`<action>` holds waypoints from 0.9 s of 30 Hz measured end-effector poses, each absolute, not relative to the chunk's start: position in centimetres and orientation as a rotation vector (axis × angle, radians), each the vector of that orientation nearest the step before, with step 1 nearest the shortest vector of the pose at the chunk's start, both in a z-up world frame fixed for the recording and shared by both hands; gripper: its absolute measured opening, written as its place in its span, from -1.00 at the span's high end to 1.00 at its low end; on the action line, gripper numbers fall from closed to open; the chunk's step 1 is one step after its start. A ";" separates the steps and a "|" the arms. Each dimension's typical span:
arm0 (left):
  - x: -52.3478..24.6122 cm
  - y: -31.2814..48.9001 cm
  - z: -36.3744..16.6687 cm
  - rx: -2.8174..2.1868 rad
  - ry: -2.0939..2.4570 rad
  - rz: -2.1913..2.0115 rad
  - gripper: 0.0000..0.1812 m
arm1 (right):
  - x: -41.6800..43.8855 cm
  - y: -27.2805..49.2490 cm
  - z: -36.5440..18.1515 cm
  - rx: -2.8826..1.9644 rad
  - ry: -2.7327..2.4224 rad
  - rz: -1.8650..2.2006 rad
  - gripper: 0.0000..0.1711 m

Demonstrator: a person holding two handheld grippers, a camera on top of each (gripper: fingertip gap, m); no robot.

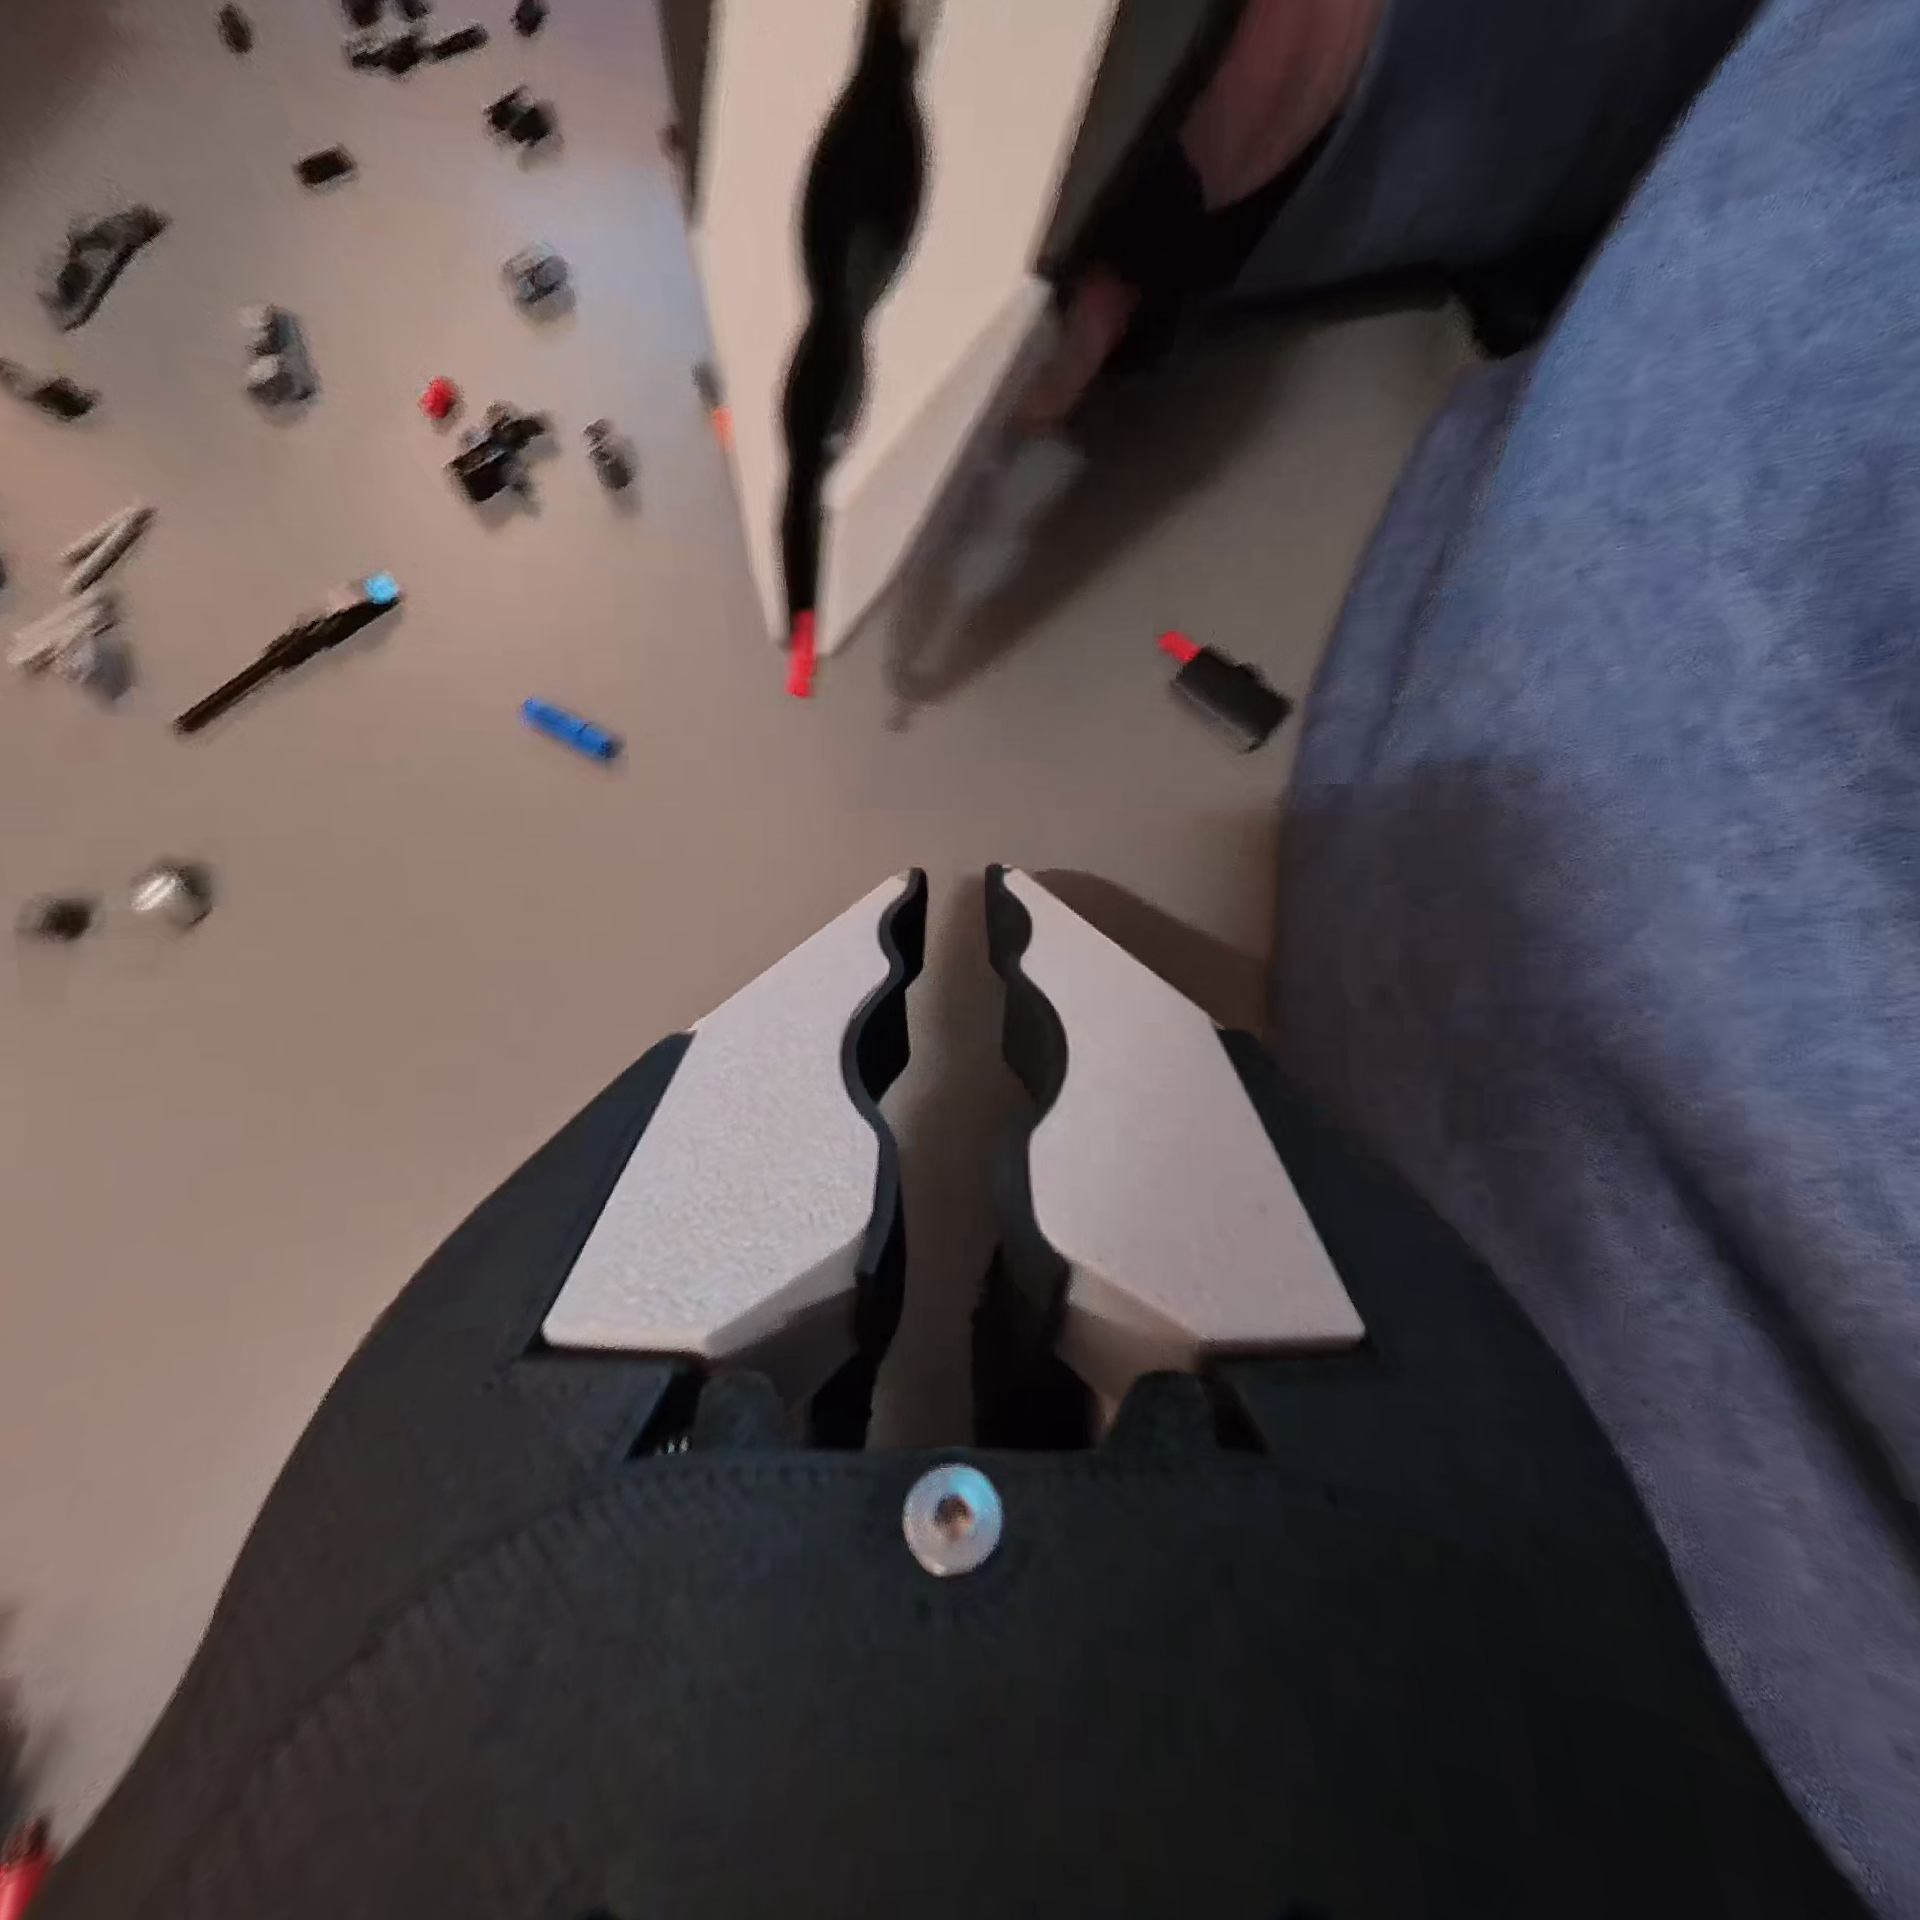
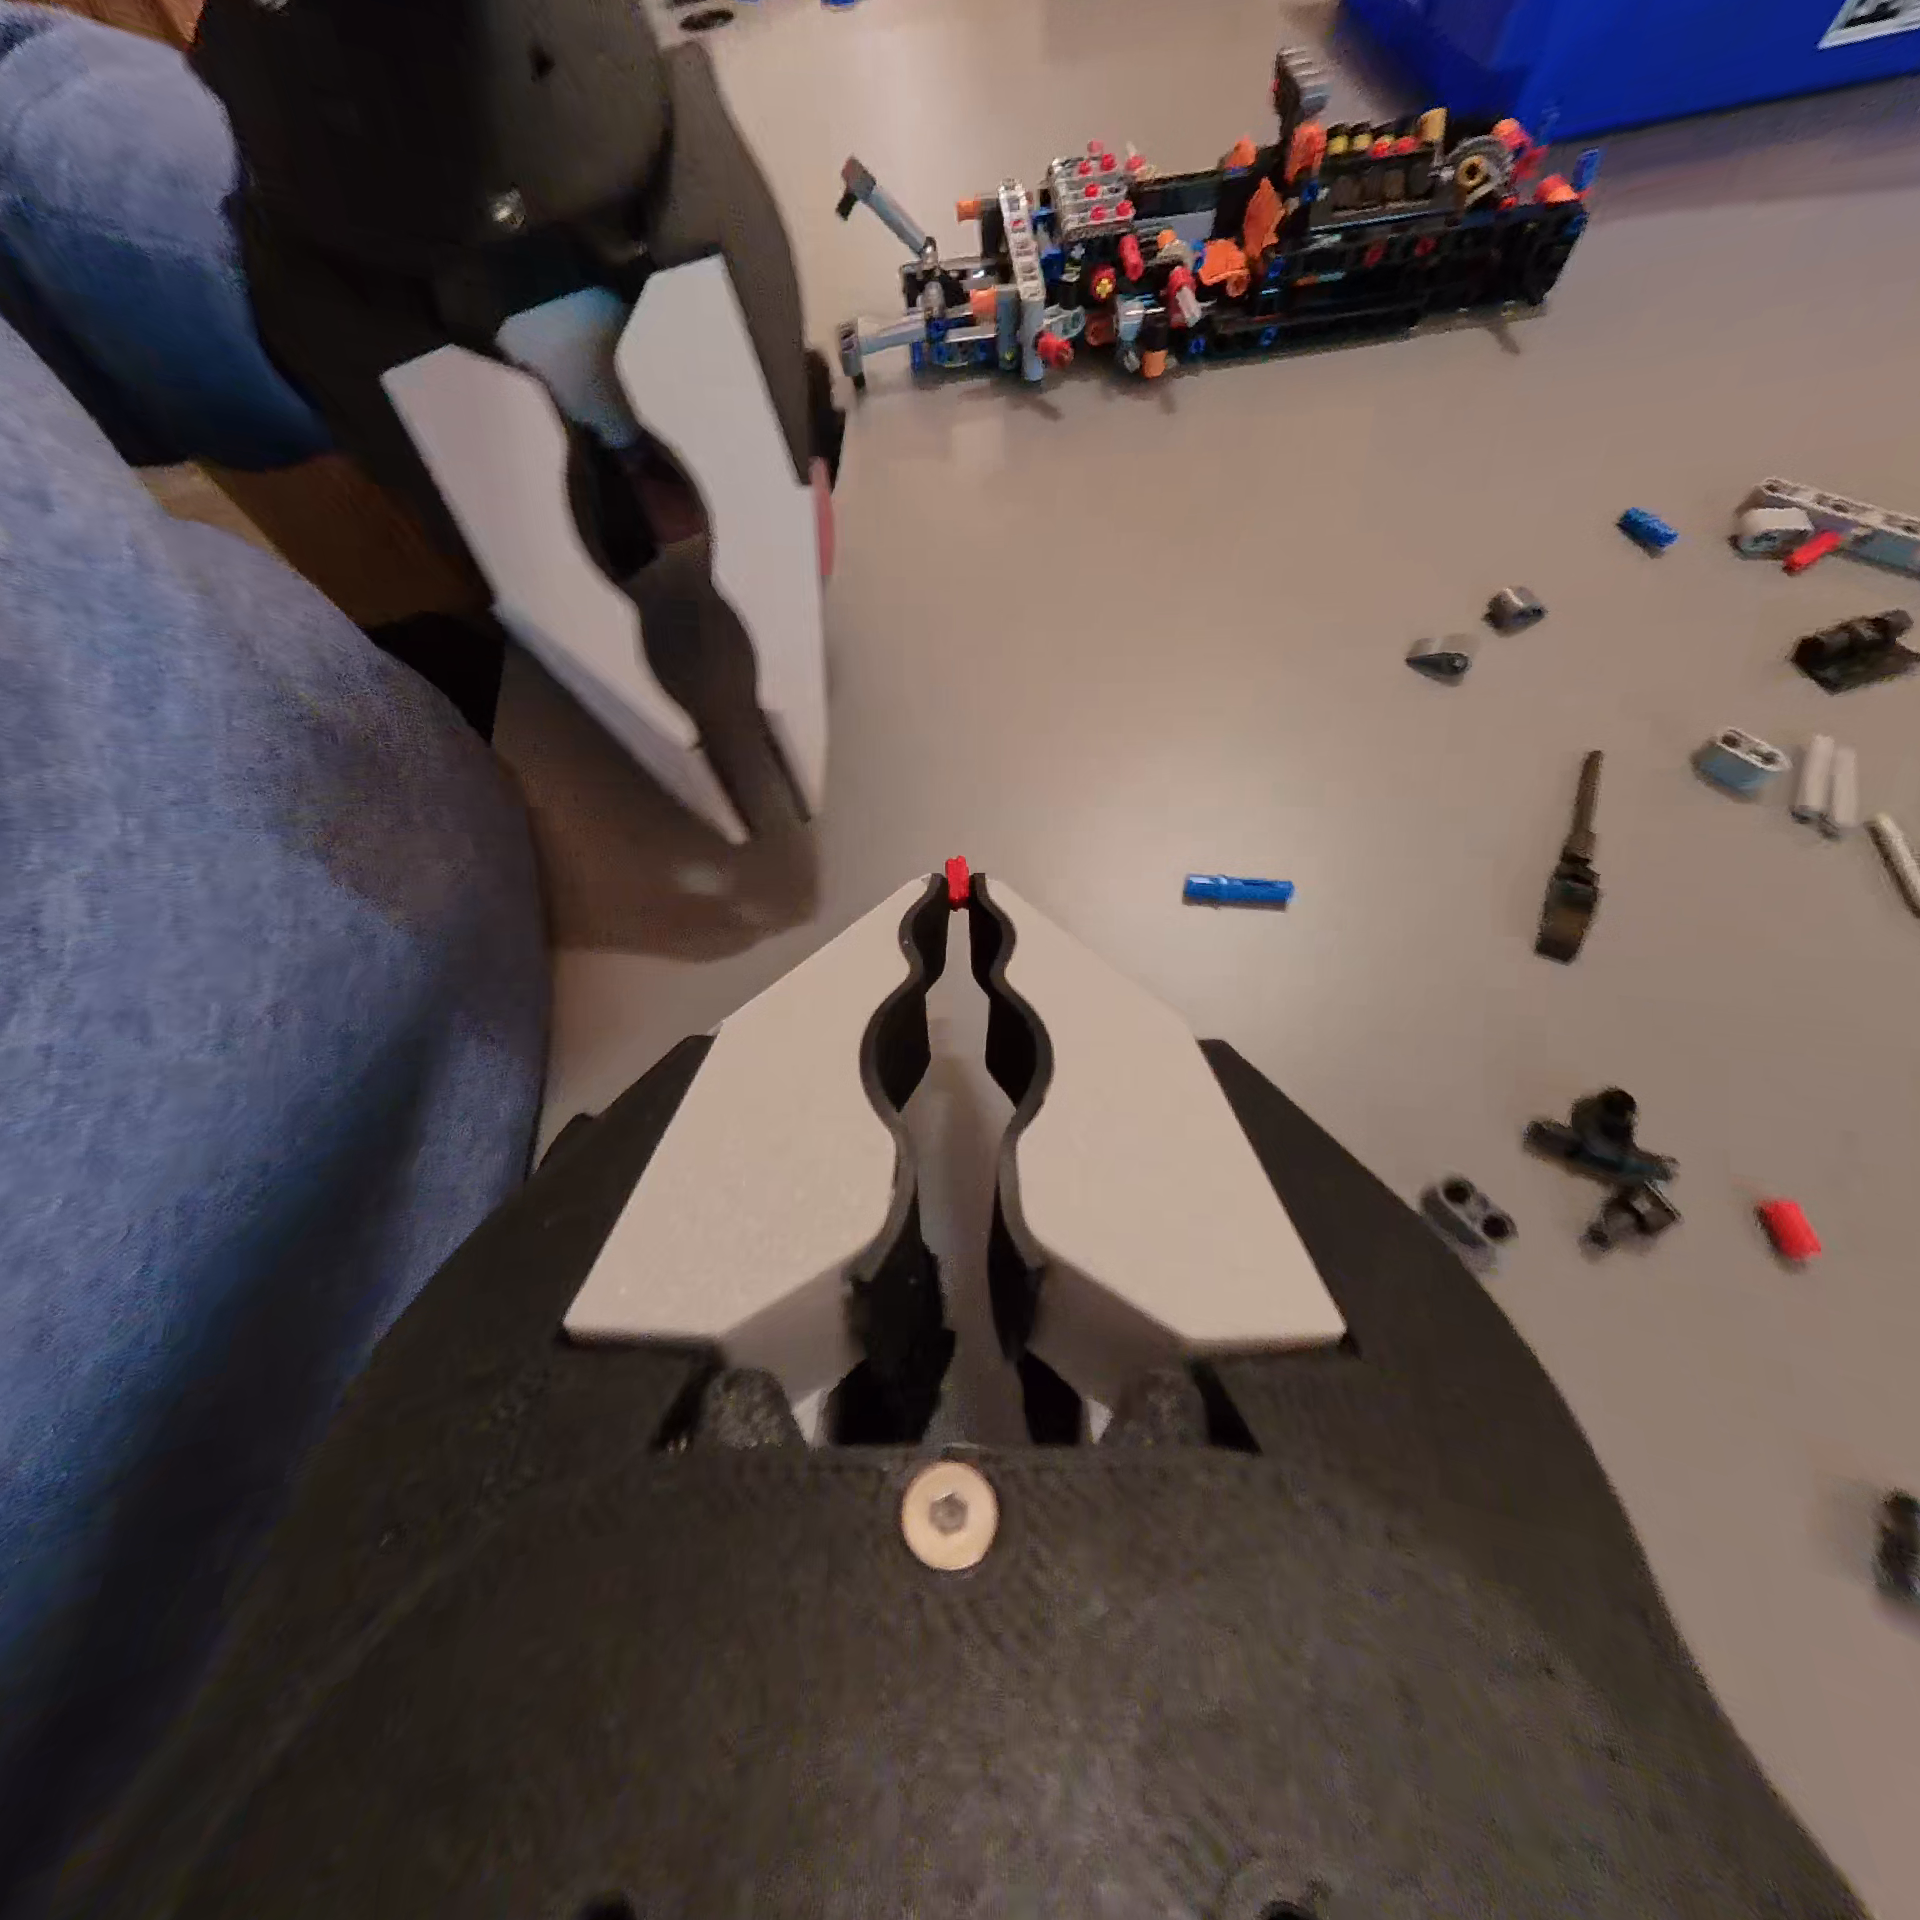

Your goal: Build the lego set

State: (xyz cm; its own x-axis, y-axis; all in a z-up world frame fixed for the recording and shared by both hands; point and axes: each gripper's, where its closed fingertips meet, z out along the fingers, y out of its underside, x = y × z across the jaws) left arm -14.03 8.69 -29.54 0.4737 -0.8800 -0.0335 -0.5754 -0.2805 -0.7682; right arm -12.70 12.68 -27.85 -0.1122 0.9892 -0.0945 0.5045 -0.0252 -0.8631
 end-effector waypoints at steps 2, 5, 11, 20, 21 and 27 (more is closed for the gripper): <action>-11.9 7.7 -29.6 -1.944 1.295 -0.556 0.83 | -11.4 13.1 -27.3 -1.583 -1.630 1.058 0.98; -9.3 7.2 -30.4 -1.881 1.454 -0.479 0.74 | -9.5 13.3 -26.8 -1.590 -1.589 1.042 0.98; -6.5 6.3 -30.8 -1.596 1.851 -0.371 0.63 | -7.4 12.8 -26.4 -1.574 -1.535 1.061 0.98; -6.0 5.7 -31.5 -1.458 2.288 -0.391 0.59 | -5.0 12.6 -25.2 -1.546 -1.458 1.090 0.98; -6.1 5.5 -31.5 -1.499 2.295 -0.456 0.61 | -4.7 12.6 -25.2 -1.546 -1.455 1.096 0.98; -6.1 5.3 -32.1 -1.519 2.410 -0.547 0.72 | -4.0 12.6 -25.2 -1.529 -1.450 1.119 0.98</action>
